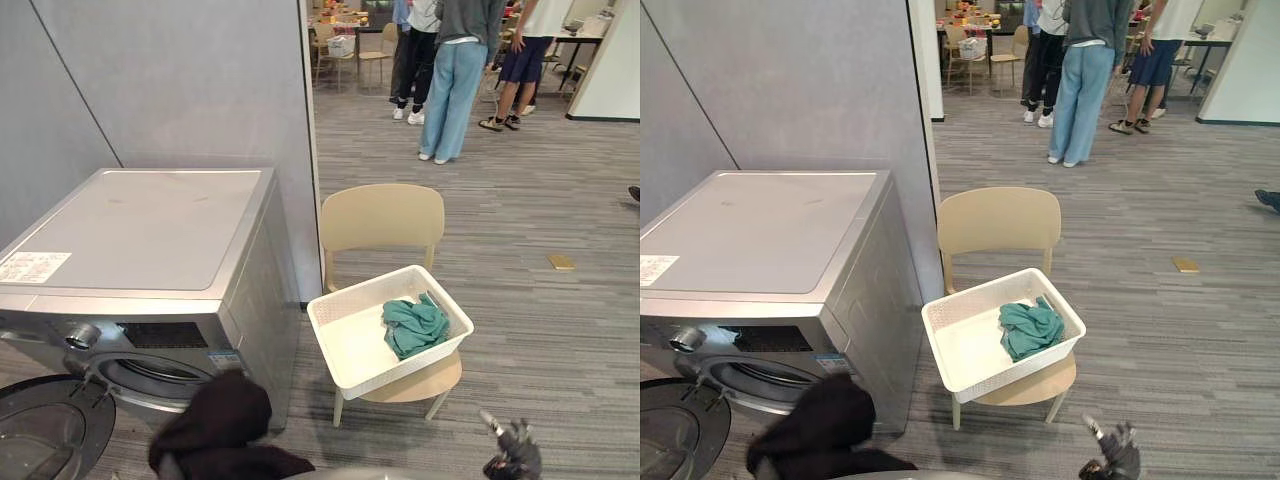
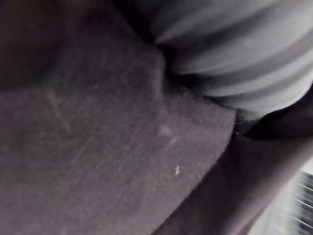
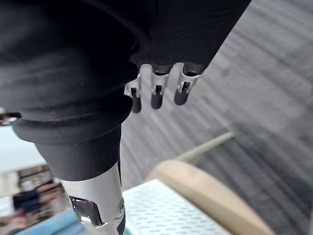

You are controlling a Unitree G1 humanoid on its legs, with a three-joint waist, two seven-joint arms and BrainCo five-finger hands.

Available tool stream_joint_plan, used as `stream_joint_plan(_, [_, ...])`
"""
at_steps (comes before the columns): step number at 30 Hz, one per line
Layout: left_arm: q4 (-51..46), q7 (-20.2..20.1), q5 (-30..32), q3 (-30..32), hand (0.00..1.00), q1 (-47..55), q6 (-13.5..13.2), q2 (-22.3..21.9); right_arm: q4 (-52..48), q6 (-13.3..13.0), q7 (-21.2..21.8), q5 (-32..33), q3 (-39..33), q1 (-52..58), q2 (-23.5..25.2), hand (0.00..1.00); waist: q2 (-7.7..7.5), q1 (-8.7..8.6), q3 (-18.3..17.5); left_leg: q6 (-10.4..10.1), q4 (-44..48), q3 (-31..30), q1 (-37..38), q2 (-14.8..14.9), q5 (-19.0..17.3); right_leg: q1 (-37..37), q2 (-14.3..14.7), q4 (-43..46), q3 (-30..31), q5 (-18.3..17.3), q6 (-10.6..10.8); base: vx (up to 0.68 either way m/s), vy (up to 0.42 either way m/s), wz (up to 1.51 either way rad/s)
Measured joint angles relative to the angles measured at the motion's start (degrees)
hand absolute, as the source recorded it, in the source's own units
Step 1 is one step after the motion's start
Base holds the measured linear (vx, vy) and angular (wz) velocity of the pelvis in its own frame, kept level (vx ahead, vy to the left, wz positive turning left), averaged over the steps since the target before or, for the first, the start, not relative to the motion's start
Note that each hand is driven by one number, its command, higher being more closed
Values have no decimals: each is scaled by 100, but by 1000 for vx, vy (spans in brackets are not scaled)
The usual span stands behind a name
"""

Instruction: Pick up the laundry basket with both hands and put the clothes into the washing machine.

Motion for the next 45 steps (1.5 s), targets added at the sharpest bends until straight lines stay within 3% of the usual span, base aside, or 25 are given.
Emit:
stream_joint_plan(2, [1006, 88, 244, 296, 100, -170, 28, 6, 950, 24, 33, 38, -323, -166, -1, 0, -25, -5, 19, -12, -69, -1, 3, -22, 11, -4, 7, -48, 13, -2, 4, 59, -2, -2])
stream_joint_plan(5, [1719, 75, 267, 671, 100, -296, 132, 109, 2143, 123, 146, 92, -848, -373, -45, 0, -135, -5, 43, -39, -162, -3, 86, -46, 69, 16, 45, -116, 64, 49, 15, 134, -7, -8])
stream_joint_plan(8, [1925, 72, 280, 816, 100, -413, 205, 284, 2495, 217, 223, 17, -851, -415, -113, 0, -199, -39, 121, -40, -158, -24, 170, -76, 74, 108, 28, -125, 73, 55, 11, 119, 4, -4])
stream_joint_plan(12, [1952, 71, 362, 809, 100, -909, 204, 330, 2626, 311, 369, -136, -819, -865, -262, 0, -150, -42, 602, -39, 7, -27, 174, -111, 75, -87, -110, 499, 149, -156, -44, 37, 15, -2])
stream_joint_plan(14, [1926, 66, 362, 808, 100, -993, 167, 331, 2618, 311, 403, -150, -680, -1087, -265, 0, -198, -44, 792, -44, 142, -28, 130, -121, 71, -235, -191, 878, 193, -376, -63, -45, -10, 3])
stream_joint_plan(17, [1800, 79, 311, 811, 100, -1134, 101, 288, 2567, 326, 401, -449, 152, -1458, -340, 0, -261, 4, 1105, -132, 872, -403, -480, -44, -66, -539, -275, 1562, -89, -802, -155, -100, -114, 56])
stream_joint_plan(19, [1665, 82, 228, 804, 100, -1194, 99, 131, 2488, 323, 391, -589, 548, -1609, -565, 0, -116, 75, 1223, -180, 958, -743, -802, -25, -21, -713, -333, 1886, -457, -1017, -223, -145, -127, 91])
stream_joint_plan(21, [1656, 84, 148, 782, 100, -1251, 96, 13, 2408, 322, 392, -688, 701, -1743, -747, 0, 32, 146, 1281, -260, 863, -1153, -1059, -80, 295, -847, -407, 2155, -812, -1167, -300, -182, -140, 113])
stream_joint_plan(22, [1671, 88, 153, 702, 100, -1272, 92, 7, 2471, 321, 397, -891, 814, -1943, -841, 0, -3, 181, 1286, -398, 318, -1481, -1127, -120, 946, -913, -544, 2077, -1189, -1180, -448, -140, -87, 138])
stream_joint_plan(23, [1705, 98, 160, 706, 100, -1337, 114, 4, 2610, 323, 401, -1330, 821, -2133, -918, 0, -33, 228, 1313, -238, 1035, -1336, -1450, -148, 614, -952, -618, 2015, -1510, -1084, -504, -148, -85, 152])
stream_joint_plan(24, [1728, 101, 160, 702, 100, -1332, 128, 2, 2622, 323, 397, -1762, 942, -2305, -1044, 0, 21, 333, 1279, 8, 2514, -964, -1878, -74, -26, -937, -635, 1906, -1751, -982, -579, -77, -82, 128])
stream_joint_plan(25, [1771, 112, 198, 695, 100, -1242, 128, 12, 2576, 320, 395, -2148, 1082, -2382, -1124, 0, 15, 341, 1310, 145, 3402, -664, -1900, 101, -260, -853, -630, 1865, -2022, -862, -679, -113, -80, 113])
stream_joint_plan(27, [1937, 123, 213, 696, 100, -1169, 125, 64, 2562, 319, 396, -2345, 1121, -2378, -1129, 0, 55, 295, 1286, 229, 3693, -240, -1607, 380, -360, -656, -639, 1851, -2369, -813, -752, -88, -6, 99])
stream_joint_plan(28, [2085, 140, 213, 698, 100, -1153, 131, 80, 2576, 333, 390, -2378, 1114, -2315, -1160, 0, 107, 272, 1254, 258, 3844, 161, -1361, 699, -506, -447, -670, 1891, -2694, -812, -750, -70, 77, 95])
stream_joint_plan(29, [2149, 142, 215, 698, 100, -1155, 135, 77, 2571, 333, 390, -2377, 1107, -2259, -1167, 0, 125, 260, 1242, 208, 3868, 262, -1264, 815, -545, -353, -674, 1885, -2819, -791, -715, -67, 145, 112])
stream_joint_plan(30, [2190, 147, 225, 697, 100, -1164, 174, 57, 2569, 334, 390, -2377, 1059, -2142, -1175, 0, 212, 254, 1174, 28, 3611, 338, -1163, 876, -659, -226, -707, 1885, -3012, -732, -617, -46, 176, 90])
stream_joint_plan(33, [2171, 146, 405, 495, 100, -1166, 169, 209, 2710, 383, 450, -2376, 958, -1938, -1071, 0, 79, 128, 941, -49, 2403, 314, -891, 449, -738, -194, -723, 1524, -3193, -521, -376, -38, 209, 105])
stream_joint_plan(35, [2170, 140, 481, 97, 100, -1188, 173, 325, 2879, 455, 514, -2379, 886, -1947, -1004, 0, 113, 101, 950, -74, 1550, 308, -599, 243, -726, -157, -874, 1542, -3386, -357, -344, -75, 278, 58])
stream_joint_plan(38, [2169, 125, 523, -236, 100, -1175, 169, 368, 3025, 463, 513, -2383, 766, -1854, -1001, 0, 139, 101, 982, -112, 1311, 241, -249, 2, -690, 75, -1146, 1693, -3425, -227, -333, -87, 196, 20])
stream_joint_plan(42, [2150, 80, 618, -577, 100, -1144, 97, 415, 3021, 545, 568, -2383, 725, -1641, -1106, 0, 137, 90, 973, 143, 866, -22, -2, -560, -500, 268, -1670, 1875, -3473, -85, -136, -121, 164, 31])
stream_joint_plan(44, [2122, 64, 788, -639, 100, -1141, 58, 433, 2975, 521, 617, -2442, 538, -1529, -1180, 0, 77, 82, 983, 156, 747, -421, -14, -863, -499, 355, -2091, 2280, -3570, -44, -184, -64, 140, 77])
stream_joint_plan(45, [2124, 65, 822, -687, 100, -1141, 46, 433, 2958, 521, 616, -2445, 477, -1514, -1190, 0, 70, 76, 989, 174, 743, -522, -13, -903, -511, 367, -2149, 2383, -3499, -11, -265, -49, 161, 125])
